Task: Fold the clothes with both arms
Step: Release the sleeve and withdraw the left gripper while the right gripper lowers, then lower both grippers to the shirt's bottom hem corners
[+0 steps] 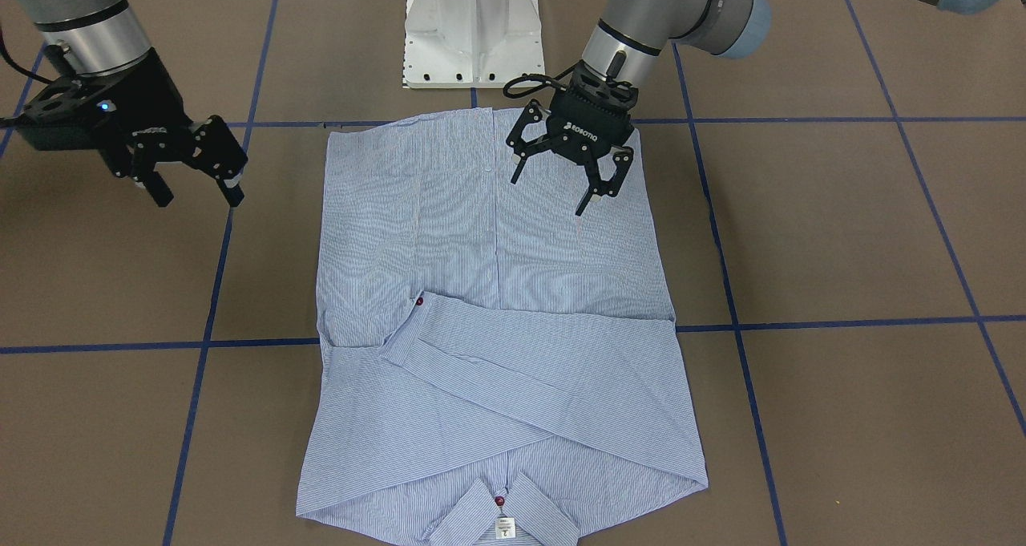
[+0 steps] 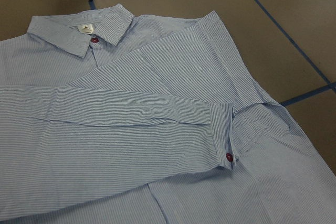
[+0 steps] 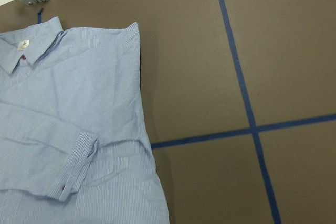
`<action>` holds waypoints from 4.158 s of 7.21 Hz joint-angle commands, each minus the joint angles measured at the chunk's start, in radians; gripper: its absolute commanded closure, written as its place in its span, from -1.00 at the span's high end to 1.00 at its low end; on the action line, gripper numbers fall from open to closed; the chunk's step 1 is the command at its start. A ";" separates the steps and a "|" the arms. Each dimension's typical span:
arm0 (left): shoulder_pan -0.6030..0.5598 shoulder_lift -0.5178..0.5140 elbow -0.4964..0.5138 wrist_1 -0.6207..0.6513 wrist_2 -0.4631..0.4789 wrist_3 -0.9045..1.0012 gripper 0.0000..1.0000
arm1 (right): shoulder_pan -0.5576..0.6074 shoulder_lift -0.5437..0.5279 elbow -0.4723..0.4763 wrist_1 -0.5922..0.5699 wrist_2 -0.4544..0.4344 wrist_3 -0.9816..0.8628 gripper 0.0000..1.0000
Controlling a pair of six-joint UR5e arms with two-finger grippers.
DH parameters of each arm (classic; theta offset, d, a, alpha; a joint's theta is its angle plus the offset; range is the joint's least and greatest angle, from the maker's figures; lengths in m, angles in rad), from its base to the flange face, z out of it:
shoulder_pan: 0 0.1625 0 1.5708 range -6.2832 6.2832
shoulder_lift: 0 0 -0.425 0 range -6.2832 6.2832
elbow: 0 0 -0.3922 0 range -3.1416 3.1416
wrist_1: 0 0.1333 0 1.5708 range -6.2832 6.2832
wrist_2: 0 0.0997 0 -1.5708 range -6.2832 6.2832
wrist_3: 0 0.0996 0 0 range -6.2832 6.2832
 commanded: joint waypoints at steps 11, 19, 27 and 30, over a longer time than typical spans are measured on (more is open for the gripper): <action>0.319 0.552 -0.201 -0.102 0.252 -0.638 0.85 | -0.530 -0.193 0.218 -0.012 -0.496 0.338 1.00; 0.380 0.495 -0.124 -0.090 0.248 -0.635 0.11 | -0.530 -0.193 0.216 -0.010 -0.500 0.338 1.00; 0.414 0.498 -0.118 -0.087 0.246 -0.635 -0.07 | -0.530 -0.194 0.213 -0.012 -0.499 0.338 1.00; 0.416 0.501 -0.110 -0.087 0.246 -0.635 -0.55 | -0.530 -0.194 0.211 -0.012 -0.499 0.338 1.00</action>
